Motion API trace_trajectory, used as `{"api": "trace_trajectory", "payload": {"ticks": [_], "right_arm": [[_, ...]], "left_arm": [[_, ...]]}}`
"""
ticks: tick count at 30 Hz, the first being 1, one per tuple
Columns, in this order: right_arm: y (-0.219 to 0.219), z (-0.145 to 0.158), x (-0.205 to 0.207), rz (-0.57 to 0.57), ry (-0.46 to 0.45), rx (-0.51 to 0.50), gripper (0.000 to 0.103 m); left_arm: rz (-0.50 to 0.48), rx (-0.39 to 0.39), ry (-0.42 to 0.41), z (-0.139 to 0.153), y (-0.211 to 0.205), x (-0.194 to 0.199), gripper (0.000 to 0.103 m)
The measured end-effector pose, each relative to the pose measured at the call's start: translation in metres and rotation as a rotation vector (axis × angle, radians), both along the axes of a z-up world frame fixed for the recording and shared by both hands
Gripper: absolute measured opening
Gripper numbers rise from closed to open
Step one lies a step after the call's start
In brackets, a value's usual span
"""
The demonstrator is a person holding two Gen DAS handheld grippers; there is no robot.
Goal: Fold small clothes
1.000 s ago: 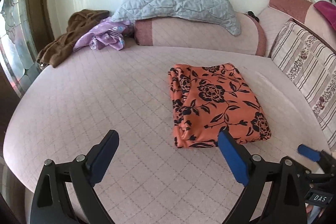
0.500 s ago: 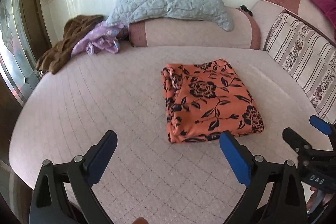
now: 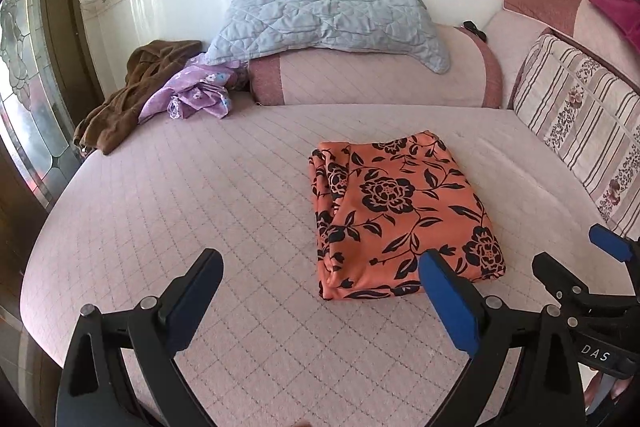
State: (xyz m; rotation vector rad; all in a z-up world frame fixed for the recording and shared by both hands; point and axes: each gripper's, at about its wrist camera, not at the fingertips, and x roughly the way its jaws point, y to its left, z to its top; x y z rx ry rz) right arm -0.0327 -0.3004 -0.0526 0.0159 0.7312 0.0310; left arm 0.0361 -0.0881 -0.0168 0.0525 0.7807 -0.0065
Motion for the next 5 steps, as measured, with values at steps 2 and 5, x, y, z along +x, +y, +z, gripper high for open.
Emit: {"api": "trace_trajectory", "payload": {"ticks": [2, 5], "right_arm": [[0.0009, 0.0001, 0.0036, 0.004, 0.003, 0.002, 0.100], [0.0032, 0.0006, 0.0107, 0.014, 0.006, -0.005, 0.100]], "left_arm": [[0.004, -0.004, -0.021, 0.0022, 0.0007, 0.0009, 0.098], [-0.005, 0.008, -0.041, 0.0056, -0.0015, 0.0047, 0.098]]}}
